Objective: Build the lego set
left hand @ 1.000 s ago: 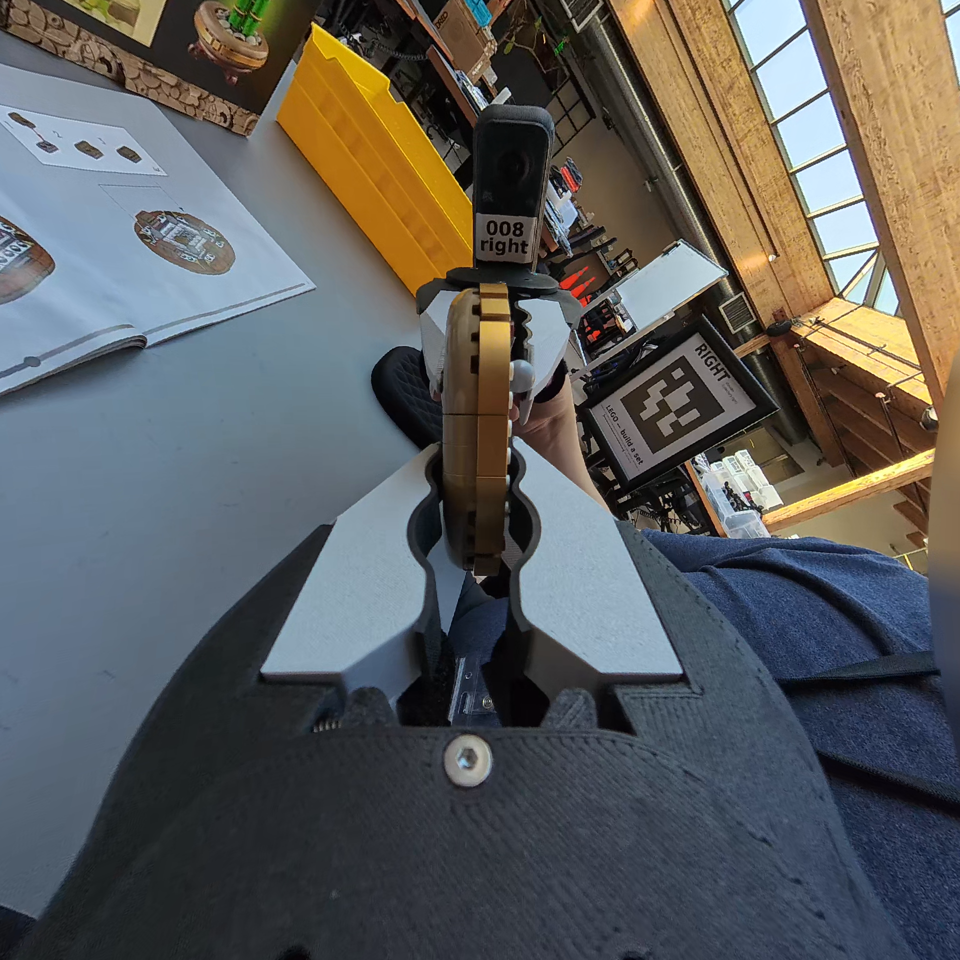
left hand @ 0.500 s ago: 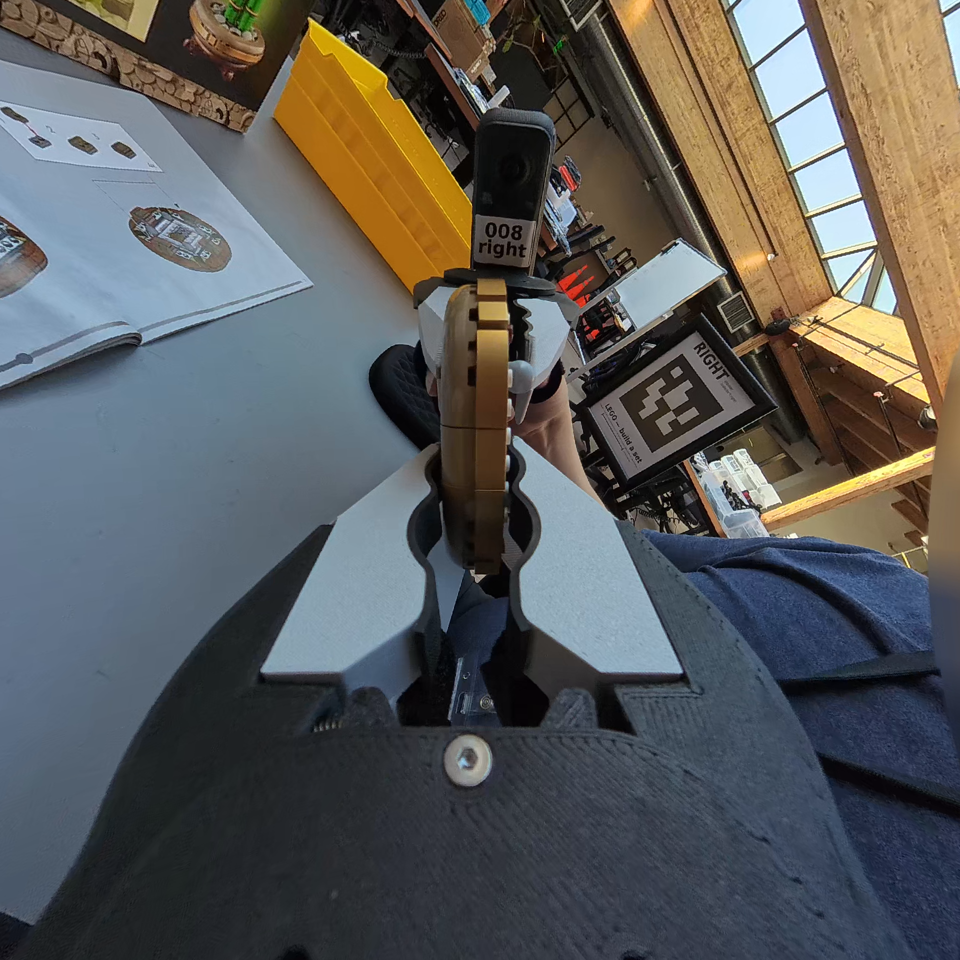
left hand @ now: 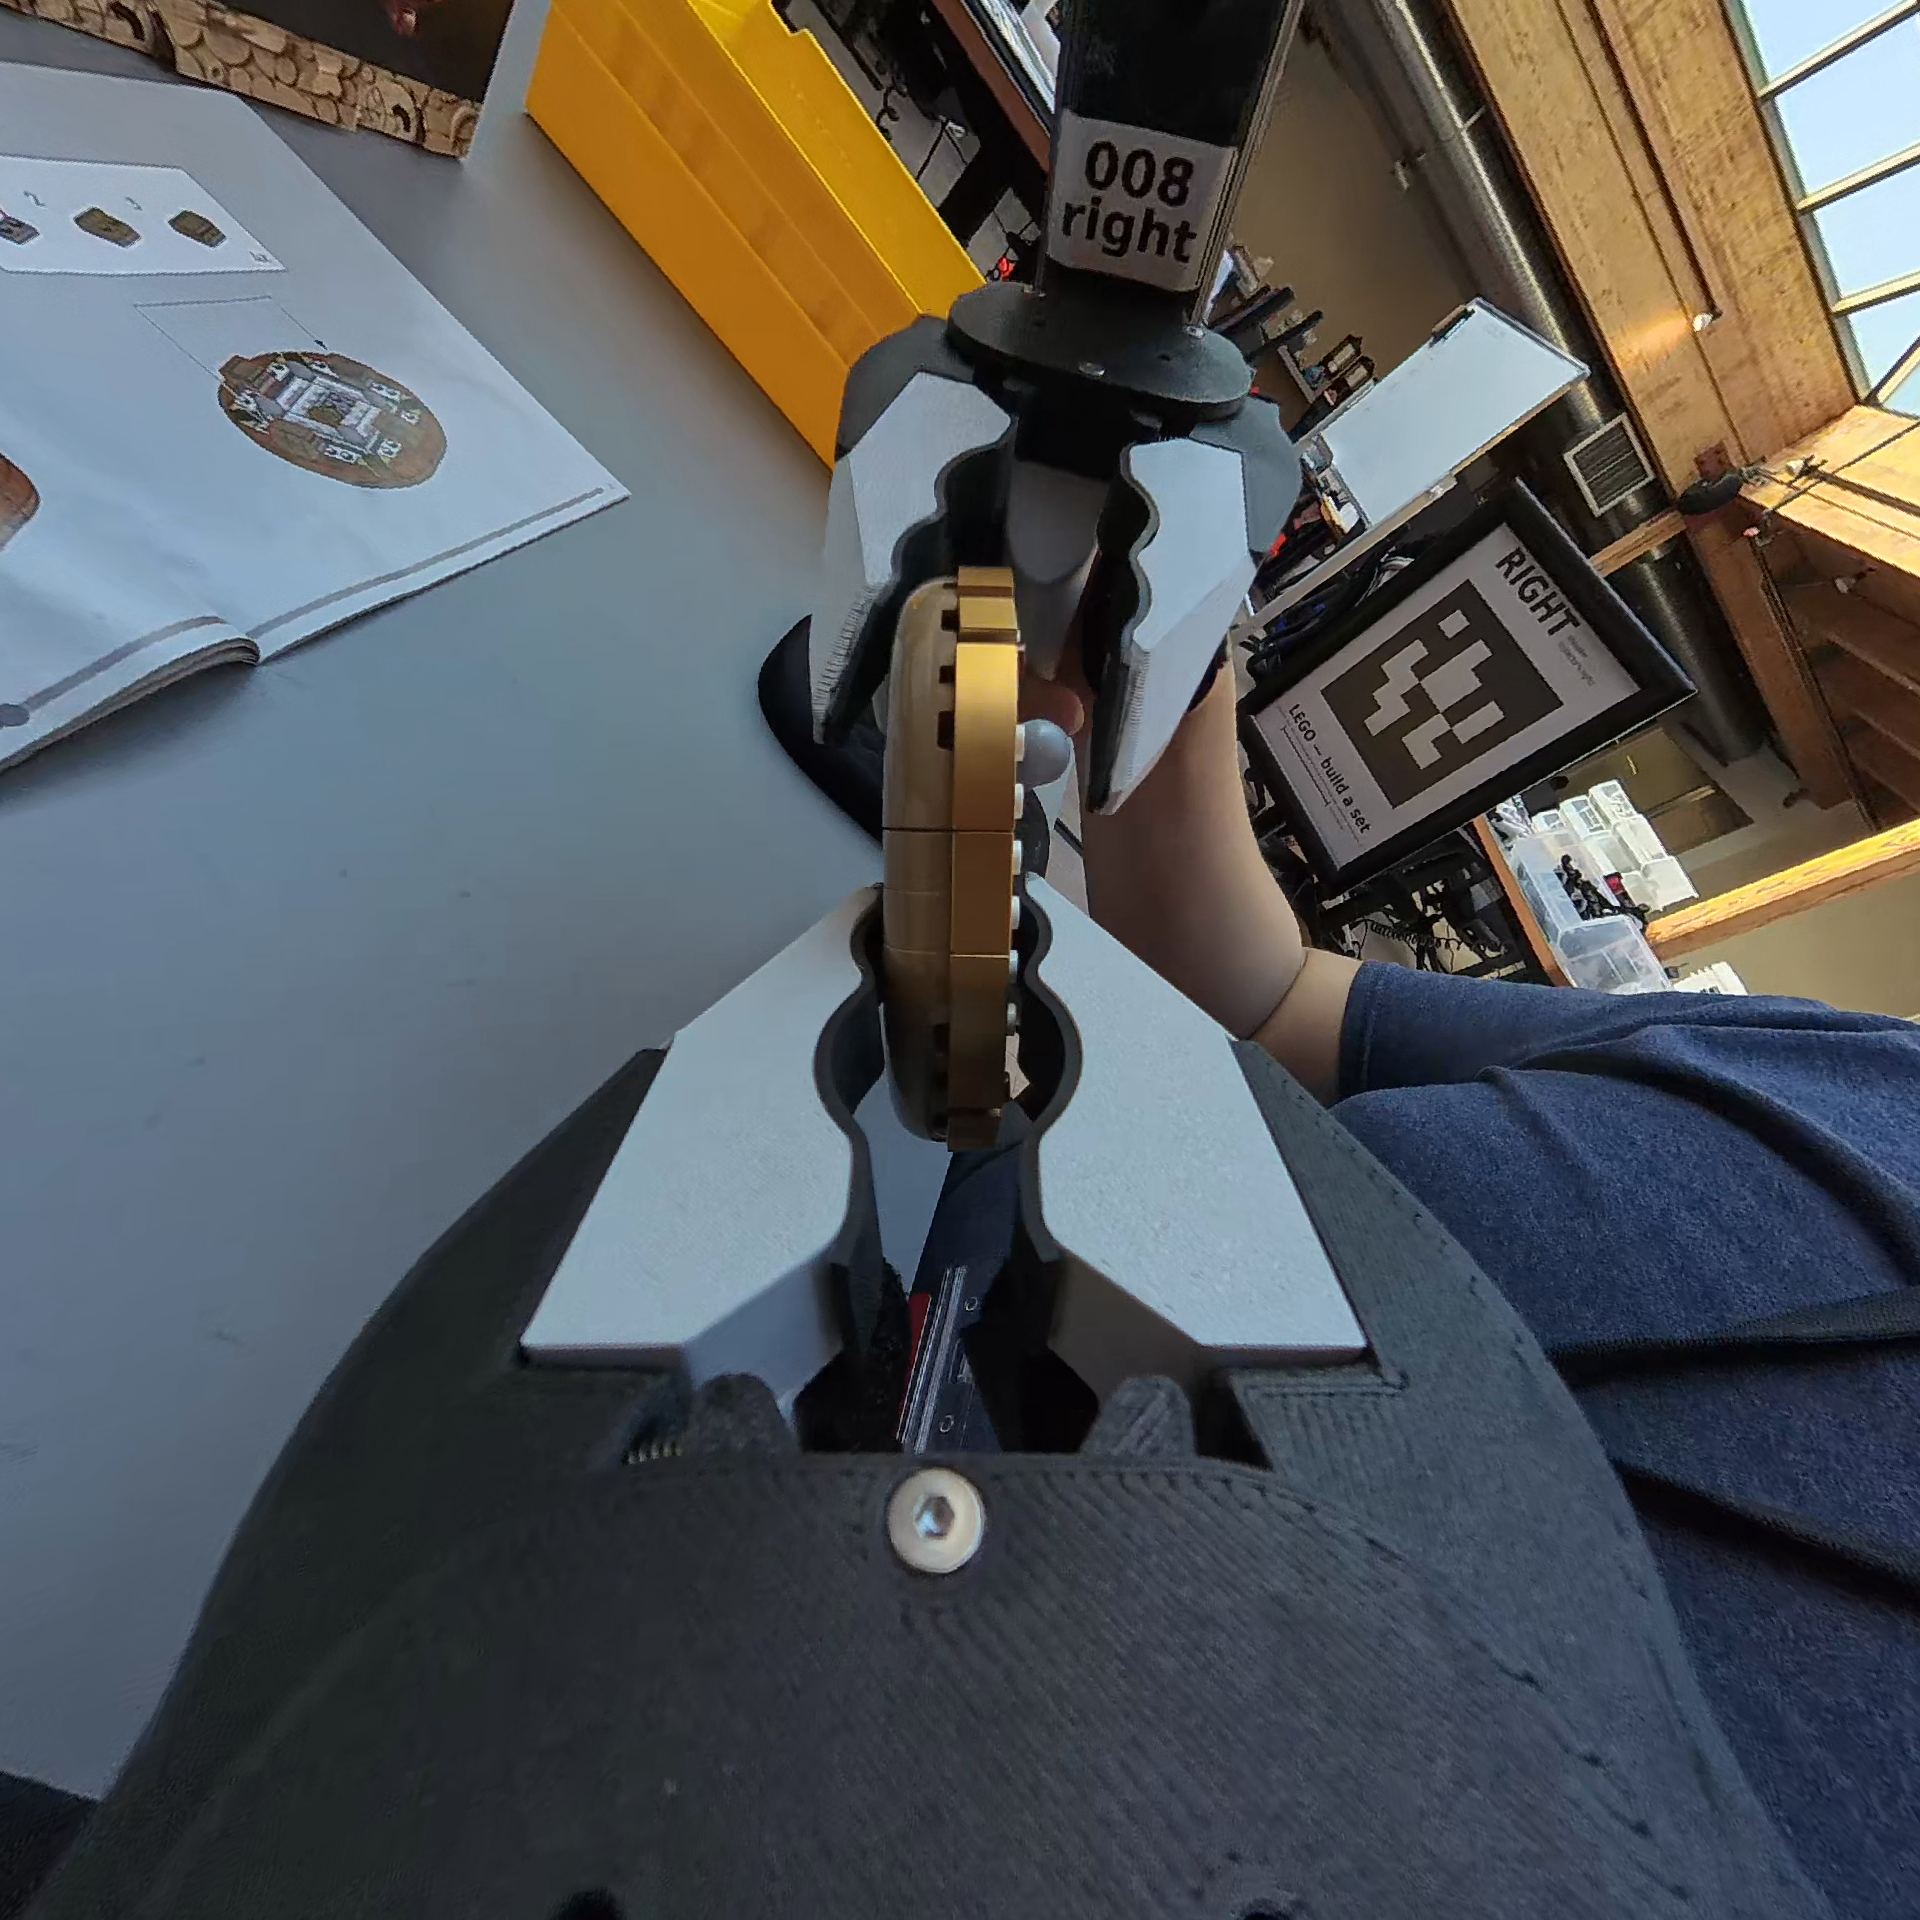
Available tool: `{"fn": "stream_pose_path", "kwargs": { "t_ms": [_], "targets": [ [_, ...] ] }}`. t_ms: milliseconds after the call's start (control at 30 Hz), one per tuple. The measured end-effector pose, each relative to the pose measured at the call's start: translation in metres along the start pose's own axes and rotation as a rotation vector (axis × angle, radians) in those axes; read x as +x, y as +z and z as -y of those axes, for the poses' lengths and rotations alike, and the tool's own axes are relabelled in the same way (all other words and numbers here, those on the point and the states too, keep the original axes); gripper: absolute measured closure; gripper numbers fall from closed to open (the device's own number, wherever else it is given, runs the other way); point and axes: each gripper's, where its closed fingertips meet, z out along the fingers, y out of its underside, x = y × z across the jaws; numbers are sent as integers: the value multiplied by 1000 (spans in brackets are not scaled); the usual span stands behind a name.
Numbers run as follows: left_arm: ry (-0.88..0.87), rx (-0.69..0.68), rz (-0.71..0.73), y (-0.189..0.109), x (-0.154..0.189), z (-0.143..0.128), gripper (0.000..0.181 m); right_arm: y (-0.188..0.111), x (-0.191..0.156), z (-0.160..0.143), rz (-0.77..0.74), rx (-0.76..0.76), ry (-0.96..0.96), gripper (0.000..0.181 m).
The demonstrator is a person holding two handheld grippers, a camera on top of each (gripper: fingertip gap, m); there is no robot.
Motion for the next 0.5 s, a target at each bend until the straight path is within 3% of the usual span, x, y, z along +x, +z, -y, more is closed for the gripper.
{"fn": "stream_pose_path", "kwargs": {
  "t_ms": [33,367,500],
  "targets": [
    [1,-5,0,0,0,-1,162,1,2,0,-1,5,12,142],
    [32,-30,37,-1,-2,-4,162,2,2,-4,17,-13,46,148],
    [10,8,-4,-2,1,0,162,2,-1,2,36,52,14,147]
  ]
}}
